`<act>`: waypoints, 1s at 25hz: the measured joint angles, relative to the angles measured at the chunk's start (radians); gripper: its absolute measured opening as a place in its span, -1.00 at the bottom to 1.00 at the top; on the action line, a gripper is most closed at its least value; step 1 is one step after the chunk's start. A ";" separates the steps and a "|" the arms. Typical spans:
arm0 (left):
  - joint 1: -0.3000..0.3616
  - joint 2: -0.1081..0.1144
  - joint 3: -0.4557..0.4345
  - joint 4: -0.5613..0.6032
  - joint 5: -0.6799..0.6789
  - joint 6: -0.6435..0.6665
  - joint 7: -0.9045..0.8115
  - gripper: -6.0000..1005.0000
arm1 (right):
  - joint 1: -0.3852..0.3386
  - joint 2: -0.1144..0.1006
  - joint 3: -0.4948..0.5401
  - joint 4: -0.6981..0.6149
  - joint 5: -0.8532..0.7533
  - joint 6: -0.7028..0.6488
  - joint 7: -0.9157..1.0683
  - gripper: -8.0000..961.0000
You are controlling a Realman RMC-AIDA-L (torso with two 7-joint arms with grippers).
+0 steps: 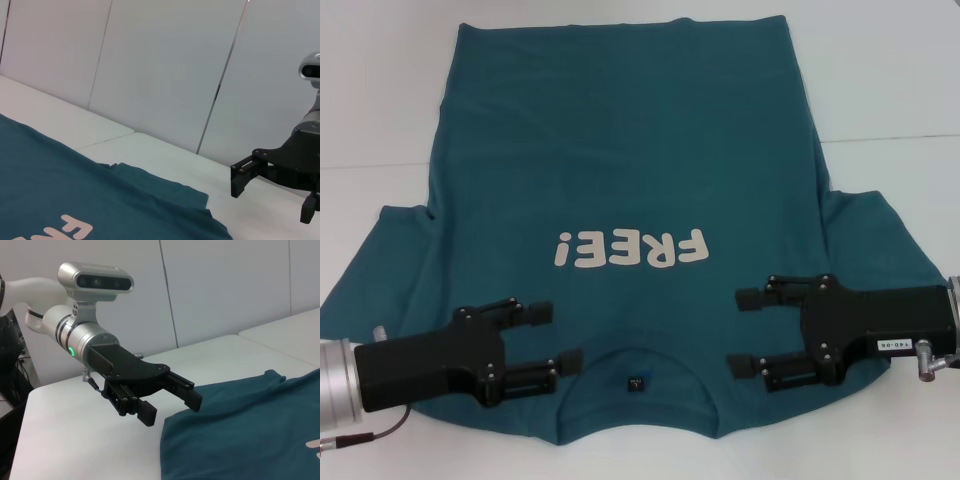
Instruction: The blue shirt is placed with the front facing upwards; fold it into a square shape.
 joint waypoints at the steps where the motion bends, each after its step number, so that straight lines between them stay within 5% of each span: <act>1: 0.000 0.000 0.000 0.000 0.000 0.000 0.000 0.64 | 0.000 0.001 0.000 0.000 0.000 0.000 0.000 0.89; 13: 0.004 -0.002 -0.020 -0.010 0.000 -0.001 -0.001 0.63 | 0.000 0.001 -0.001 0.006 0.001 -0.002 0.000 0.89; 20: 0.058 0.001 -0.245 -0.103 0.024 -0.042 -0.140 0.63 | -0.006 0.001 -0.001 0.001 0.000 -0.004 0.001 0.89; 25: 0.050 0.006 -0.387 -0.200 0.249 -0.176 -0.419 0.63 | -0.005 0.001 -0.001 0.001 0.003 -0.004 0.000 0.89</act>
